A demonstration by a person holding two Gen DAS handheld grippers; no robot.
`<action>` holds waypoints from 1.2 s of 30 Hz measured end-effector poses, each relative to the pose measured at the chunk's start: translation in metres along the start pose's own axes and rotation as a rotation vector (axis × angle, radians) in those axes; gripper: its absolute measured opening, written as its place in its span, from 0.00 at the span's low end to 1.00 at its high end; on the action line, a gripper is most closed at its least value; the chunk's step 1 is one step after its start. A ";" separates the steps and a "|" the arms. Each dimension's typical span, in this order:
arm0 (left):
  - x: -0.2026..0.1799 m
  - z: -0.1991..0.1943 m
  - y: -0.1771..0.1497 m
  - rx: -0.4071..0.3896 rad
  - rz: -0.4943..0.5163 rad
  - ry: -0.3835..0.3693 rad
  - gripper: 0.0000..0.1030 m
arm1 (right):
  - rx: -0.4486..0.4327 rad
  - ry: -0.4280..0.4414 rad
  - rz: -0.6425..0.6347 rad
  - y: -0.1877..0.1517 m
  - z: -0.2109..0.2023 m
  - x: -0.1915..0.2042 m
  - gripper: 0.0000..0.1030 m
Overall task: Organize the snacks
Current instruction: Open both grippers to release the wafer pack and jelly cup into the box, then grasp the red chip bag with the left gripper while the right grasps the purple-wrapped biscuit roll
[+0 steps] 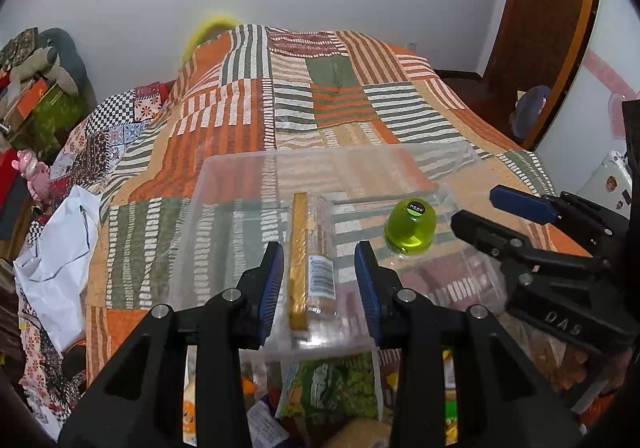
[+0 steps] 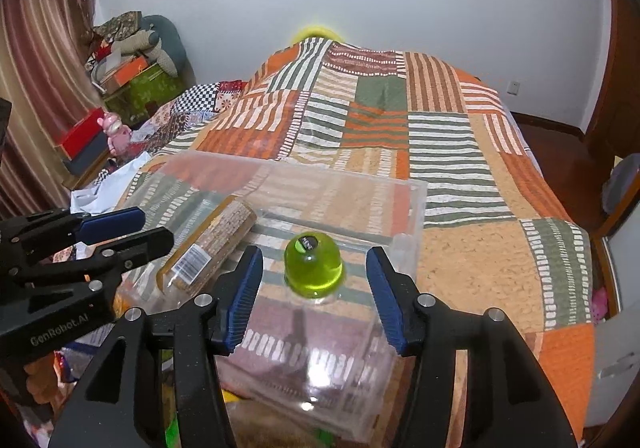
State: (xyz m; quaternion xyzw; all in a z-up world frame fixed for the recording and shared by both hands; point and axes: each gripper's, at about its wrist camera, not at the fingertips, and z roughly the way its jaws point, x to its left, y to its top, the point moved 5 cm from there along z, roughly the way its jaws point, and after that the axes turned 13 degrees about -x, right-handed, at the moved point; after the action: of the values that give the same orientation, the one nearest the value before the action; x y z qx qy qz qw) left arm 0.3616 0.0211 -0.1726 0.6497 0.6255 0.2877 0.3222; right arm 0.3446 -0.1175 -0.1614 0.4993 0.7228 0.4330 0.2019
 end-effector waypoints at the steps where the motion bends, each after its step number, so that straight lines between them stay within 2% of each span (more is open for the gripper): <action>1: 0.001 -0.003 -0.001 -0.001 -0.004 -0.001 0.36 | -0.002 0.000 0.000 0.001 -0.002 0.001 0.49; 12: 0.013 -0.060 -0.008 -0.057 0.005 0.017 0.36 | -0.073 0.008 0.000 0.008 -0.053 0.013 0.49; 19: 0.018 -0.095 -0.022 -0.086 0.004 0.027 0.47 | -0.092 0.007 -0.001 0.001 -0.075 0.019 0.49; 22: 0.024 -0.106 -0.030 -0.089 -0.006 0.039 0.54 | -0.097 0.010 0.010 -0.003 -0.085 0.018 0.49; 36: 0.058 -0.140 -0.083 -0.057 -0.005 0.075 0.55 | -0.074 -0.025 0.038 -0.040 -0.107 0.009 0.49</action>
State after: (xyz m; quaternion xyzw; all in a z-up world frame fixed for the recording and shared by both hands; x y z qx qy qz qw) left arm 0.2037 0.0878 -0.1513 0.6275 0.6303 0.3287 0.3176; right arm 0.2419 -0.1602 -0.1348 0.5103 0.6944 0.4568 0.2208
